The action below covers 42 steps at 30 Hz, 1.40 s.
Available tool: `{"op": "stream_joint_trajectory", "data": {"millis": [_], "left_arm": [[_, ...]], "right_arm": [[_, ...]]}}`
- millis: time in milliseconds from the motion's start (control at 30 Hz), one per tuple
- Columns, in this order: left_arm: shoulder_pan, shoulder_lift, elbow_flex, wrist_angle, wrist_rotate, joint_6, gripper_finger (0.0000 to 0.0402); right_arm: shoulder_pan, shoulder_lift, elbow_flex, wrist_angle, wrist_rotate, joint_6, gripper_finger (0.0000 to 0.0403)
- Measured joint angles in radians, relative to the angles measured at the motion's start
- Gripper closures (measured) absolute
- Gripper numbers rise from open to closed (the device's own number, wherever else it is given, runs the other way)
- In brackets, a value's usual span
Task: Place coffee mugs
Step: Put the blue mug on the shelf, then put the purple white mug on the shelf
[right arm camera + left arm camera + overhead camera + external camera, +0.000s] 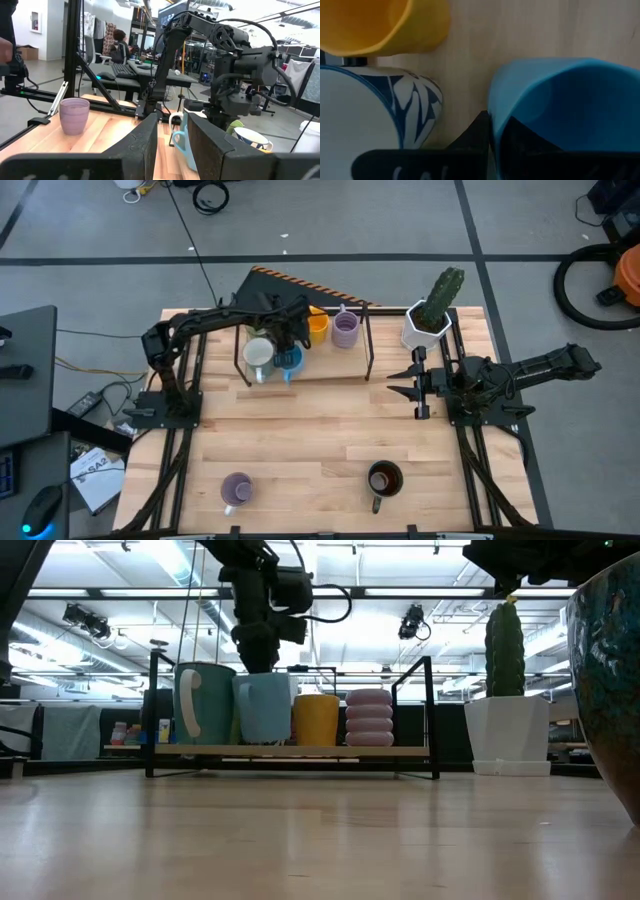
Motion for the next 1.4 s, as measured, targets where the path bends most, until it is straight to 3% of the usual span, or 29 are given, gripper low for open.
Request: {"op": "stream_joint_trajectory", "data": {"millis": [300,733,1067,1200,1333,1400], "left_arm": [[0.0,0.005,0.0,0.004,-0.042,0.004,0.0364],[-0.009,0.005,0.004,0.002,-0.124,-0.013,0.0277],[-0.089,0.002,0.168,-0.067,-0.153,-0.035,0.0274],[-0.165,-0.001,0.245,-0.147,0.004,-0.128,0.0274],[-0.265,0.001,0.243,-0.255,0.216,-0.28,0.0274],[-0.331,-0.001,0.223,-0.278,0.272,-0.354,0.0274]], "right_arm": [[0.0,0.0,0.0,0.001,0.0,0.001,0.0289],[0.0,0.0,0.0,0.001,0.0,0.001,0.0289],[0.0,0.0,0.0,0.0,0.0,0.0,0.0289],[0.0,0.0,0.0,-0.006,0.0,0.0,0.0289],[0.0,0.0,0.0,-0.008,0.0,0.0,0.0289],[0.0,0.0,0.0,-0.008,0.0,0.0,0.0289]]}}
